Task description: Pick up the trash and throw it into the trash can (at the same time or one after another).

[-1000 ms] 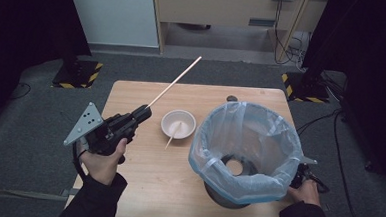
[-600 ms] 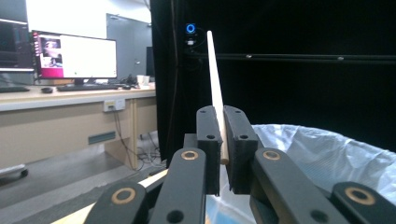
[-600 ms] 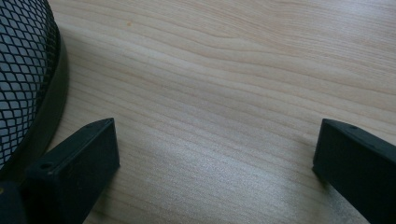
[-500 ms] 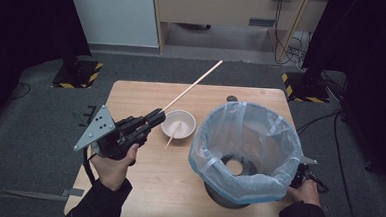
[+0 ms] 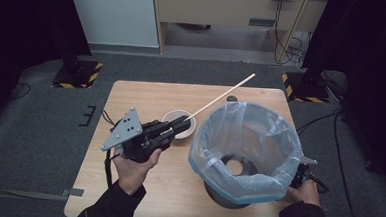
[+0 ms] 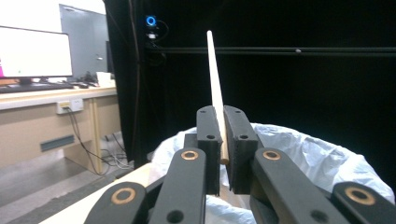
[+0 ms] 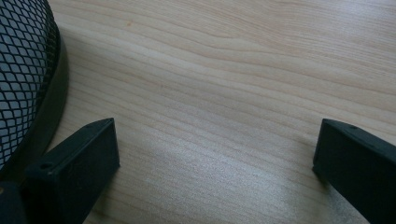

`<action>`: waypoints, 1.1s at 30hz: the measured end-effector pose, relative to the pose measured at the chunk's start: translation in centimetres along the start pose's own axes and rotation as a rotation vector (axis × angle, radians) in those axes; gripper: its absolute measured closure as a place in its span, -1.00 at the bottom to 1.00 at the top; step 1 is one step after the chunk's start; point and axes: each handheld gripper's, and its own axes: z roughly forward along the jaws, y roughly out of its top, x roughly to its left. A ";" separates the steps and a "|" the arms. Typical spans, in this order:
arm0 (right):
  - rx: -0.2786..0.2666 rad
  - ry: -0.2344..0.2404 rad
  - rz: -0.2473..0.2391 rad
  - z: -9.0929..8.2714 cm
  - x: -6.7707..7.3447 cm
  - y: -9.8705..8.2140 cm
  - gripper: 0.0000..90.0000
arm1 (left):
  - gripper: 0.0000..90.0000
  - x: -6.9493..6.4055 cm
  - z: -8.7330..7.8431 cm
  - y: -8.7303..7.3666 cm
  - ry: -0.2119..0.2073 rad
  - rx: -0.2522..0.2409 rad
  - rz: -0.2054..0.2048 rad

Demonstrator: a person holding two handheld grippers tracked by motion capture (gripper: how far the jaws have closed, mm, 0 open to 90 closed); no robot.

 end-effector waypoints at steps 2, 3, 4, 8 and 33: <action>0.000 0.000 0.000 0.0 0.0 0.0 -0.99 | 0.90 -0.2 0.5 -0.2 -0.011 0.013 -0.003; 0.000 0.000 0.000 0.0 0.0 0.0 -0.99 | 0.90 -0.2 0.5 -0.2 -0.011 0.013 -0.003; 0.000 0.000 0.000 0.0 0.0 0.0 -0.99 | 0.90 -0.3 0.9 -0.3 -0.020 0.025 -0.007; 0.000 0.000 0.000 0.0 0.0 0.0 -0.99 | 0.90 -0.4 1.5 -0.6 -0.030 0.042 -0.013; 0.001 -0.001 0.001 0.0 0.0 0.0 -0.99 | 0.42 -1.7 7.1 -0.5 -0.082 0.044 -0.011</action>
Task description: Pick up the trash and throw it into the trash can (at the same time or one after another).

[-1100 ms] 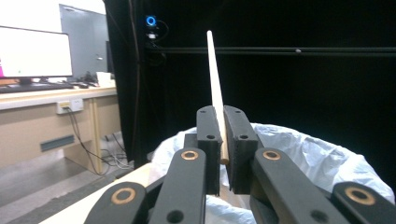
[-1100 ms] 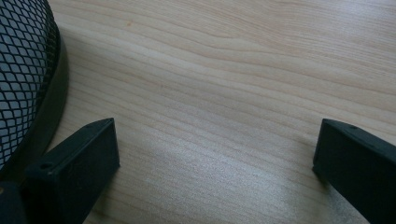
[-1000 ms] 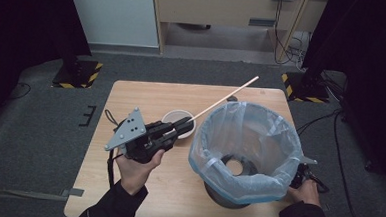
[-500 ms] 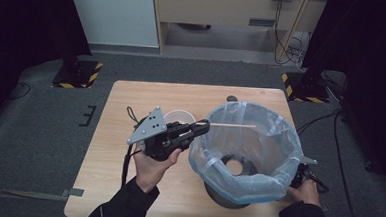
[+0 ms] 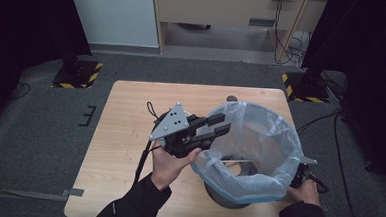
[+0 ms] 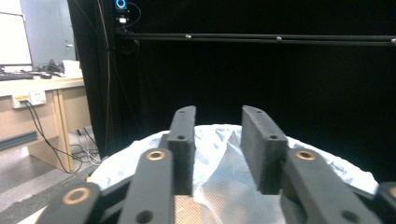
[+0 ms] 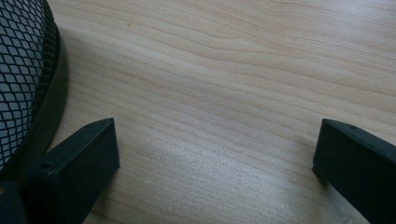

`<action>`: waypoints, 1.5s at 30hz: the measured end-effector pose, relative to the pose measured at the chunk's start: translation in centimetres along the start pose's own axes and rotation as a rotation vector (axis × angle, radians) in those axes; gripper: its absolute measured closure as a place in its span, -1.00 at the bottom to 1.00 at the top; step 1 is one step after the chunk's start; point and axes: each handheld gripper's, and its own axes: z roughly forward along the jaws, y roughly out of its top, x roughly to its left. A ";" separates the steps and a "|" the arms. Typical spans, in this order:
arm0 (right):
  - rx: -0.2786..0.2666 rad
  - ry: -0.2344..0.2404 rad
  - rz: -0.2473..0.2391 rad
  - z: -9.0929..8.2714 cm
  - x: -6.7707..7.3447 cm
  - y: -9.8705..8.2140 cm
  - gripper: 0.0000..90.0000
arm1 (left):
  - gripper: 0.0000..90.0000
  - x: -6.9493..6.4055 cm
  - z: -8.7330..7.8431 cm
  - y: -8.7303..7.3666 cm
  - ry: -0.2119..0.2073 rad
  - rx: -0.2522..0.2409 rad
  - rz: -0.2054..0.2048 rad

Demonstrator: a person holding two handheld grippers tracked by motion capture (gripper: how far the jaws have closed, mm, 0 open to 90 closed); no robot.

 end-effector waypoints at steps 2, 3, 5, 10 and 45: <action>0.000 0.000 -0.001 0.0 0.0 0.0 -0.99 | 0.29 0.3 -0.5 0.1 0.019 -0.008 0.007; 0.000 0.000 -0.001 0.0 0.0 0.0 -0.99 | 0.25 0.3 -0.5 0.1 0.019 -0.008 0.007; 0.000 0.000 0.000 0.0 0.0 0.0 -0.99 | 0.17 1.1 -1.6 0.3 0.053 -0.022 0.006; 0.000 0.000 -0.001 0.0 0.0 0.0 -0.99 | 0.07 2.6 -3.6 0.5 0.118 -0.018 0.012; 0.000 0.000 0.000 0.0 0.0 0.0 -0.99 | -0.03 12.2 -7.1 -12.2 0.455 0.347 -0.184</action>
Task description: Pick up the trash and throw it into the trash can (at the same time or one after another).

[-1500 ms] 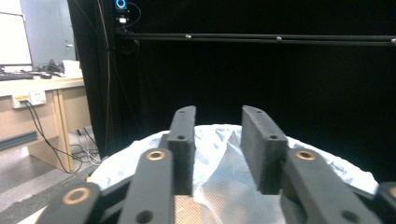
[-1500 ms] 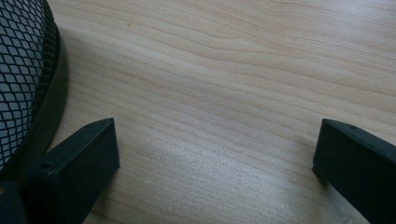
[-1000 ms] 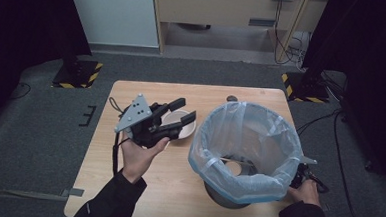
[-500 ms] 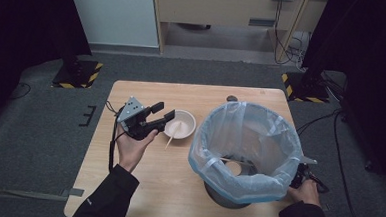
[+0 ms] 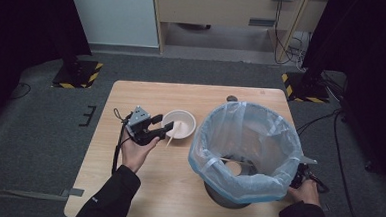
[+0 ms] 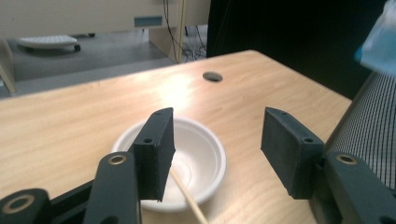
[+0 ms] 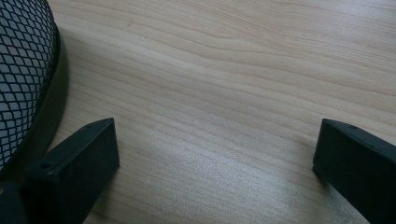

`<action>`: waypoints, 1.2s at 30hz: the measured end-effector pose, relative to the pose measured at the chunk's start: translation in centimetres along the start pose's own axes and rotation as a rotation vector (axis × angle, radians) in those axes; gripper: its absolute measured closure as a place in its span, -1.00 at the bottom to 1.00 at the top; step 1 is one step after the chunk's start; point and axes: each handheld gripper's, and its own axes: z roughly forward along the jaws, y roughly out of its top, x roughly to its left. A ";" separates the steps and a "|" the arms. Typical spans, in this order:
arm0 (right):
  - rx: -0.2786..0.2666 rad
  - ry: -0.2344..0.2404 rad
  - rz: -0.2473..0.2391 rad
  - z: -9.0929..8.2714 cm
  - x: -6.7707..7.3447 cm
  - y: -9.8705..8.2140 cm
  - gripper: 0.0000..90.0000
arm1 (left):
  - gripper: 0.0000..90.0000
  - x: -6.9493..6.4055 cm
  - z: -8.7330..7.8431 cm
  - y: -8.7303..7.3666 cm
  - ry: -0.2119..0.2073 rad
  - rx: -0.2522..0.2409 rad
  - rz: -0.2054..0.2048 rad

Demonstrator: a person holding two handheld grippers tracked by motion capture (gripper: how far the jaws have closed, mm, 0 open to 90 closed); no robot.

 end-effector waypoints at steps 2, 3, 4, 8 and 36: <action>0.000 0.000 0.000 0.0 0.0 0.0 -0.99 | -0.03 0.0 0.0 -0.4 0.004 0.011 0.002; 0.001 0.000 0.003 0.0 0.0 0.0 -0.99 | -0.03 0.0 -0.1 -0.8 0.013 0.024 0.011; 0.001 0.000 0.004 0.0 0.0 0.0 -0.99 | -0.03 0.2 0.1 -1.5 0.028 0.042 0.011; 0.000 0.000 0.000 0.0 0.0 0.0 -0.99 | -0.03 0.3 1.2 -2.5 0.048 0.089 0.019; 0.001 0.004 -0.002 0.0 0.0 0.0 -0.99 | 0.38 -0.2 4.0 -4.5 0.067 0.291 0.047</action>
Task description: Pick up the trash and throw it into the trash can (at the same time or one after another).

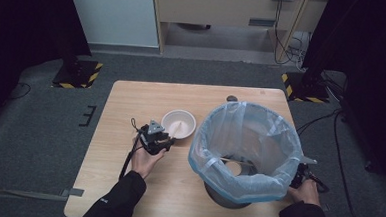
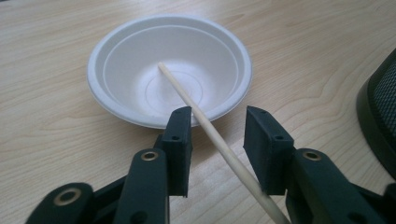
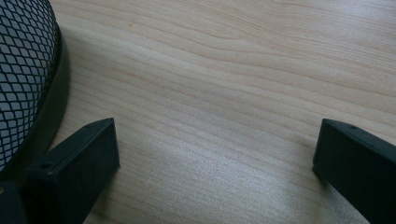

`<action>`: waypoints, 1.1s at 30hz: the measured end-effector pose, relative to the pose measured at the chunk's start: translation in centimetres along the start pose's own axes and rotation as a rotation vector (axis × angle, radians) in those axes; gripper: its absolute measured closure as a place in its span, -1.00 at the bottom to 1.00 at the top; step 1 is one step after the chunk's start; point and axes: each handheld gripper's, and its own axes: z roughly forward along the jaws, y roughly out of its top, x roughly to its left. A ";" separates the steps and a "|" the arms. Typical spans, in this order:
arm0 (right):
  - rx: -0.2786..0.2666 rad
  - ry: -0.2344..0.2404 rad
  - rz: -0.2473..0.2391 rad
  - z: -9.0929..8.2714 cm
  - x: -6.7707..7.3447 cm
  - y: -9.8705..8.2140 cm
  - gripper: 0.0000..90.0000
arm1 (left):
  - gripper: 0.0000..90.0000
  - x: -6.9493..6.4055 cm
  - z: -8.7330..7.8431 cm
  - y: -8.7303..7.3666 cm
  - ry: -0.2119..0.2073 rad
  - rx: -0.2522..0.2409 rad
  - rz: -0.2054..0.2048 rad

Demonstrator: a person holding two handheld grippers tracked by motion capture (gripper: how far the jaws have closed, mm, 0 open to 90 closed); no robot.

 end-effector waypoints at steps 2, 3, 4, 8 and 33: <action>0.000 0.000 0.000 0.0 0.0 0.0 -0.99 | 0.44 0.1 0.0 -0.1 0.004 0.012 -0.002; 0.000 0.000 0.000 0.0 0.0 0.0 -0.99 | 0.47 0.1 0.0 -0.1 0.005 0.017 -0.003; 0.000 0.000 0.000 0.0 0.0 0.0 -0.99 | 0.50 0.1 0.0 -0.1 0.005 0.017 -0.003; 0.000 0.000 0.000 0.0 0.0 0.0 -0.99 | 0.58 0.3 0.1 -0.2 -0.004 0.027 -0.008; 0.000 0.000 0.000 0.0 0.0 0.0 -0.99 | 0.89 0.9 -2.0 0.8 -0.023 -0.049 -0.015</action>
